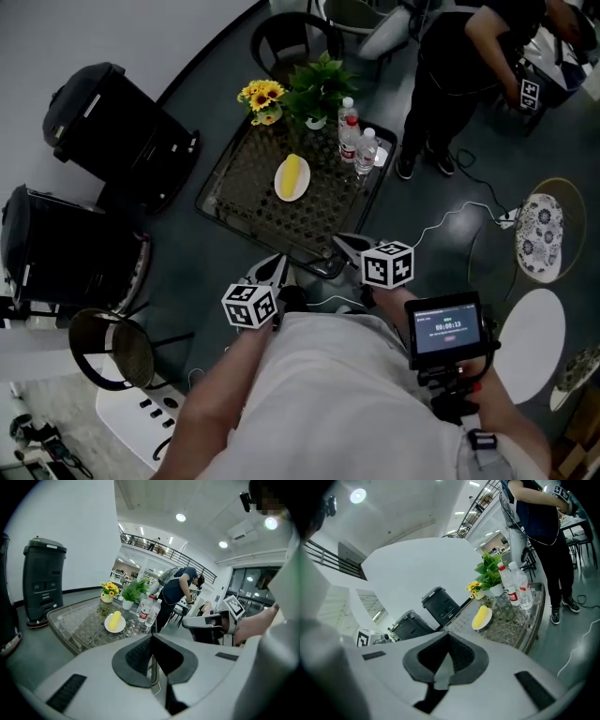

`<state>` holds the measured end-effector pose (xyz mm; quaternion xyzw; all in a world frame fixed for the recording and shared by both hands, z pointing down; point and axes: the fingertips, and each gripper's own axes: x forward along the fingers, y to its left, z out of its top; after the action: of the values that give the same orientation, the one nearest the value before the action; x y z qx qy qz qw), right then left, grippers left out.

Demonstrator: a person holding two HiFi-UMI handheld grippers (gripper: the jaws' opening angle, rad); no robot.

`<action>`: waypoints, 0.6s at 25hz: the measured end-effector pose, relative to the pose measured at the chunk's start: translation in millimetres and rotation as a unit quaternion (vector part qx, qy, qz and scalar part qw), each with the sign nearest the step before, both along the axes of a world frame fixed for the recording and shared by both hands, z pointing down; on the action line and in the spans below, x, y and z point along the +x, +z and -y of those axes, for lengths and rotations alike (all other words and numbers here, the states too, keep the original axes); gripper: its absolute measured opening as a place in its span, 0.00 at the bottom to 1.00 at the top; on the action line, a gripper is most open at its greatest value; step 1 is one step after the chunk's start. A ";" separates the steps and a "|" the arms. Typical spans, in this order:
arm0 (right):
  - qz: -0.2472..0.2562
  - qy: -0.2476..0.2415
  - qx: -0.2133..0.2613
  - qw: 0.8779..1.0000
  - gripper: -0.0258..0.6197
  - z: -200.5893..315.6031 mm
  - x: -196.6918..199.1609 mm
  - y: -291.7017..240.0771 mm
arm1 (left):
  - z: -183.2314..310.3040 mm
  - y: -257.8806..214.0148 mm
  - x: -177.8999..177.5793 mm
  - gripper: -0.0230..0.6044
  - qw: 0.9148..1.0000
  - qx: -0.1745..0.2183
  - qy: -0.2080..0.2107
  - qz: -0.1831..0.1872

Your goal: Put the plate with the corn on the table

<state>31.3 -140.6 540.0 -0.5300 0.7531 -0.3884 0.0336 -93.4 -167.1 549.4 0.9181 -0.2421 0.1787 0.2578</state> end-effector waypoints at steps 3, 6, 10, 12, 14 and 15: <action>0.002 0.001 -0.002 1.000 0.05 -22.4 -6.4 -2.3 | -17.3 -8.6 -3.4 0.05 1.000 0.004 0.007 -0.003; 0.000 -0.004 -0.005 1.000 0.05 -43.4 -16.0 -1.2 | -32.4 -14.2 -11.2 0.05 1.000 0.004 0.008 -0.008; 0.003 -0.002 0.000 1.000 0.05 -59.9 -28.2 -4.2 | -45.7 -21.3 -23.9 0.05 1.000 0.005 0.008 -0.014; 0.008 -0.005 0.005 1.000 0.05 -55.7 -34.7 -7.0 | -43.2 -24.6 -31.2 0.05 1.000 0.009 0.006 -0.011; 0.008 -0.009 0.010 1.000 0.05 -51.0 -36.8 -10.2 | -38.6 -23.9 -33.7 0.05 1.000 0.013 0.004 -0.007; 0.007 -0.010 0.012 1.000 0.05 -49.9 -36.7 -11.7 | -36.3 -22.4 -33.9 0.05 1.000 0.012 0.001 -0.007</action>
<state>-5.3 -90.7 528.3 -0.5191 0.7628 -0.3835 0.0408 -127.2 -130.7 527.0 0.9226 -0.2417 0.1700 0.2479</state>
